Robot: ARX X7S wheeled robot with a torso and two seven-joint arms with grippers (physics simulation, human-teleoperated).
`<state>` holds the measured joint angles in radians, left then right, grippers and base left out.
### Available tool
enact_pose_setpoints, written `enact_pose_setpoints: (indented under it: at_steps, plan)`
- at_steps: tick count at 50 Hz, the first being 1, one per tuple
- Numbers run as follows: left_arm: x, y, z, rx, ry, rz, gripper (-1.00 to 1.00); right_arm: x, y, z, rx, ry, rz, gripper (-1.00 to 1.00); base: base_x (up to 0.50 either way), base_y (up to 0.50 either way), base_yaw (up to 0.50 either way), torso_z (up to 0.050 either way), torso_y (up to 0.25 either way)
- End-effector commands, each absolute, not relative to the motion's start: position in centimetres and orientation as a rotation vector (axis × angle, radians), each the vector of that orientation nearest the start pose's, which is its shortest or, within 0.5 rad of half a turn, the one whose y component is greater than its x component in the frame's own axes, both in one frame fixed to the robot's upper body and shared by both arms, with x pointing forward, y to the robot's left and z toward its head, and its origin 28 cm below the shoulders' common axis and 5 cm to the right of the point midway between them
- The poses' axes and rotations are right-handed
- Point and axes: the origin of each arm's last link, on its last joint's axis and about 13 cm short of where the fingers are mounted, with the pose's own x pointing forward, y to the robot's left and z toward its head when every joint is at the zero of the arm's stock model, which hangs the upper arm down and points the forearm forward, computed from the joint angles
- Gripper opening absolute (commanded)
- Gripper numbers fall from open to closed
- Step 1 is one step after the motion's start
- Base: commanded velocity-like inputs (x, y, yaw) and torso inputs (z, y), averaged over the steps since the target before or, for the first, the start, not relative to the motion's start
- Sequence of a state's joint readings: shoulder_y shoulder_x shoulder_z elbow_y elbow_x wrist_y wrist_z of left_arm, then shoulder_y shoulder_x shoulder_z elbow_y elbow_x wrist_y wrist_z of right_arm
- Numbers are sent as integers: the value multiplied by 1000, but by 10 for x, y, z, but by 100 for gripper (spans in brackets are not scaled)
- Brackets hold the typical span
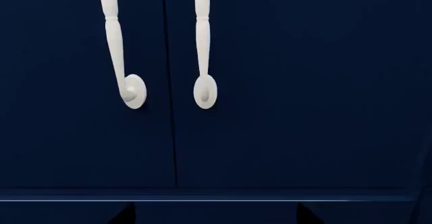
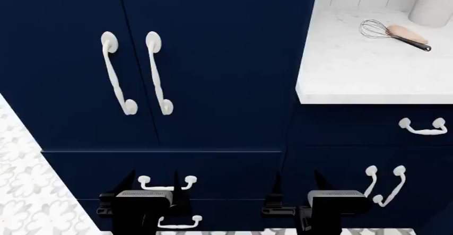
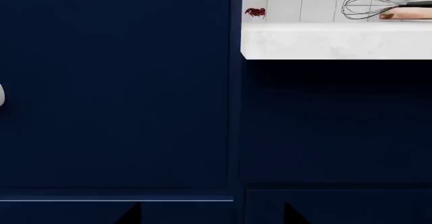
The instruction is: Open the microwave door
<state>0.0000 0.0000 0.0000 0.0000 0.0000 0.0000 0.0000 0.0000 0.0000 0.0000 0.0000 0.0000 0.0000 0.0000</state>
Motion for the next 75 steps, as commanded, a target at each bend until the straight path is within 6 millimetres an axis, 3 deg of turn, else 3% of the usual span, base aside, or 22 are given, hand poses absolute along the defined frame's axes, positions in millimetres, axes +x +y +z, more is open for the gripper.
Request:
enact_pose_setpoints:
  at_steps: [1, 11, 21, 27, 31, 37, 48, 55, 63, 68, 75]
  plan:
    - [210, 205, 13, 2, 1, 1, 100, 210, -97, 13, 2, 1, -3, 100, 0, 0, 0, 0, 0]
    - [209, 206, 13, 9, -9, 1, 100, 210, -96, 12, 9, 7, -7, 100, 0, 0, 0, 0, 0]
    - [207, 206, 21, -8, -85, -1, 100, 209, -97, 14, 23, -5, -19, 100, 0, 0, 0, 50, 0]
    - [207, 206, 42, -4, -187, 7, 100, 210, -98, 27, 45, -51, -38, 100, 0, 0, 0, 50, 0]
    - [208, 205, 67, -14, -266, -8, 100, 212, -95, 53, 61, -125, -36, 100, 0, 0, 0, 50, 0]
    - [209, 204, 108, -29, -365, -26, 100, 217, -95, 116, 69, -298, -50, 100, 0, 0, 0, 50, 0]
    - [216, 217, 204, -20, -628, -10, 100, 223, -107, 215, 31, -556, -68, 100, 0, 0, 0, 50, 0]
    - [220, 229, 262, -5, -759, 2, 100, 222, -117, 258, -34, -651, -70, 100, 0, 0, 0, 50, 0]
    - [219, 238, 309, 41, -861, 9, 100, 210, -122, 302, -93, -766, -51, 100, 0, 0, 0, 50, 0]
    - [216, 241, 327, 50, -896, 10, 100, 201, -123, 319, -105, -816, -46, 100, 0, 0, 0, 50, 0]
    - [212, 242, 333, 39, -909, 13, 100, 197, -122, 329, -103, -849, -35, 100, 0, 0, 0, 50, 0]
